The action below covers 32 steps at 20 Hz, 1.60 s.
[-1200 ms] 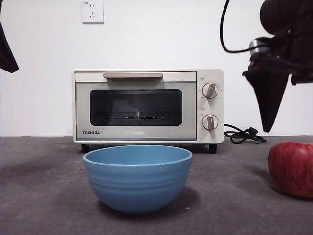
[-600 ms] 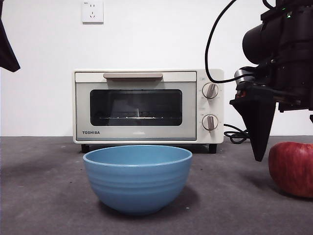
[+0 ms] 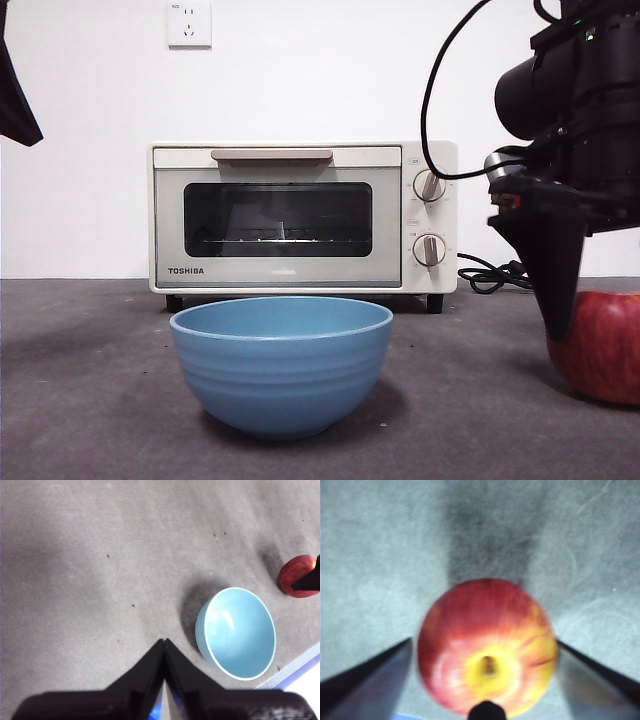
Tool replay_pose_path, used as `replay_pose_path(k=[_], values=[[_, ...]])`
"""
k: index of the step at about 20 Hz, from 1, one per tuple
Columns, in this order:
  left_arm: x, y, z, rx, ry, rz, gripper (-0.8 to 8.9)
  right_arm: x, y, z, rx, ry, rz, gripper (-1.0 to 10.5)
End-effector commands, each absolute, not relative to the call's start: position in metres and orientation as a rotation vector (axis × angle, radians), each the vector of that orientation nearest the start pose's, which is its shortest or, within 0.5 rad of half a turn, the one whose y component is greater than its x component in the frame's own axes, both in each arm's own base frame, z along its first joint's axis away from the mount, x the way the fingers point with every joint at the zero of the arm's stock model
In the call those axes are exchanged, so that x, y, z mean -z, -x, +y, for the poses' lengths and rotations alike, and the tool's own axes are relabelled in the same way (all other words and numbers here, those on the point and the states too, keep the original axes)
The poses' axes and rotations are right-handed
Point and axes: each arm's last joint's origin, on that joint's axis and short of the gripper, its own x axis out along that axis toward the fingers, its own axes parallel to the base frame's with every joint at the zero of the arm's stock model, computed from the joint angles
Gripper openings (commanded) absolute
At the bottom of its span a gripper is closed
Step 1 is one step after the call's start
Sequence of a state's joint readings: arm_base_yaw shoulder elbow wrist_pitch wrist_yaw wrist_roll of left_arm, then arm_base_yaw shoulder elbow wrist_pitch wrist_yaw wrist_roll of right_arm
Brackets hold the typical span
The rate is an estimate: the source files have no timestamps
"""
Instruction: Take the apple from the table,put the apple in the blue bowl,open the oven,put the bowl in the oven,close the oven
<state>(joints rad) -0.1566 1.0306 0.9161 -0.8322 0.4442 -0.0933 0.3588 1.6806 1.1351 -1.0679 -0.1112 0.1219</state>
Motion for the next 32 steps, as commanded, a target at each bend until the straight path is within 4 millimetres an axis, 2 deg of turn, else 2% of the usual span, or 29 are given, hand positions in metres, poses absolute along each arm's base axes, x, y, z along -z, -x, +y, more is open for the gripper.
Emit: replay_pose_path(k=[1,2,3,6,10,12,15,20,22,26,32], values=[[-0.285,-0.186,-0.042,0.522,0.203,0.968,-0.04,-0.189,-0.265,0.103,-0.248,0.101,1.651,0.9],[-0.285,-0.186,-0.042,0.522,0.203,0.968,-0.04,-0.189,-0.265,0.103,-0.247,0.101,1.655,0.2],[-0.285,-0.186,-0.042,0.522,0.203,0.968,-0.04,-0.189,-0.265,0.103,-0.244,0.104,1.655,-0.1],[-0.285,-0.186,-0.042,0.522,0.203,0.968,-0.04,-0.192,-0.267,0.102,-0.212,0.149,1.631,-0.1],[-0.285,-0.186,-0.042,0.523,0.202,0.965,-0.04,-0.231,-0.272,0.108,-0.252,0.116,1.631,0.0],[-0.285,-0.186,-0.042,0.523,0.202,0.965,-0.04,-0.251,-0.272,0.121,-0.323,0.091,1.615,0.0],[-0.285,-0.186,-0.042,0.523,0.202,0.965,-0.04,-0.267,-0.266,0.152,-0.474,0.095,1.555,0.0],[-0.285,-0.186,-0.042,0.523,0.202,0.963,-0.04,-0.271,-0.240,0.217,-0.671,0.142,1.417,0.0],[-0.285,-0.186,-0.042,0.523,0.202,0.962,-0.04,-0.272,-0.230,0.236,-0.729,0.149,1.364,0.0],[-0.285,-0.186,-0.042,0.524,0.202,0.961,-0.04,-0.268,-0.220,0.255,-0.750,0.171,1.335,0.0],[-0.285,-0.186,-0.042,0.524,0.201,0.961,-0.04,-0.239,-0.229,0.266,-0.675,0.216,1.386,0.0]])
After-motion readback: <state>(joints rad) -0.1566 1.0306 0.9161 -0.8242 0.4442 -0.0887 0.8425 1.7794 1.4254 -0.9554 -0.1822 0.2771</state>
